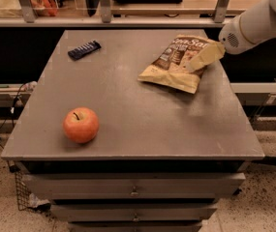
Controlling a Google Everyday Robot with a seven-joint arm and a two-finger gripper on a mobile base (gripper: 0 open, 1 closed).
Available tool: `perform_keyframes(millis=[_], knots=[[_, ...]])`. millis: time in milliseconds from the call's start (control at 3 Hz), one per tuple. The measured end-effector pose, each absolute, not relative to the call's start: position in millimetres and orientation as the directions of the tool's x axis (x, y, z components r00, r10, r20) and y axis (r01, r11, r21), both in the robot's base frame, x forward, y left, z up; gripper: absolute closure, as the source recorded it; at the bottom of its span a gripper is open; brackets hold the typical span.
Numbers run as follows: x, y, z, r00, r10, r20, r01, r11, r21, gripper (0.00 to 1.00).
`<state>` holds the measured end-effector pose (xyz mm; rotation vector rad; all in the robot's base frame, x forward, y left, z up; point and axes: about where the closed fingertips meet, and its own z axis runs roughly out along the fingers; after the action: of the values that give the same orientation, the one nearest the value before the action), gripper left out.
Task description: Pick brown chip bag
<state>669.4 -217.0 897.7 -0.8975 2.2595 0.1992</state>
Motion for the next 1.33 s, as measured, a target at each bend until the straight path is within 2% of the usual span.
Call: perform_keyframes(millis=[333,667,1333], knots=[[687,-203,874,-0.604,-0.445,-0.662,-0.591,0.807,-0.003,0.00],[700,-193,860,-0.645,-0.366,-0.671,-0.531,0.846,0.049,0.25],[702,-193,868,-0.616,-0.352,-0.705,-0.504,0.863,0.009,0.71]])
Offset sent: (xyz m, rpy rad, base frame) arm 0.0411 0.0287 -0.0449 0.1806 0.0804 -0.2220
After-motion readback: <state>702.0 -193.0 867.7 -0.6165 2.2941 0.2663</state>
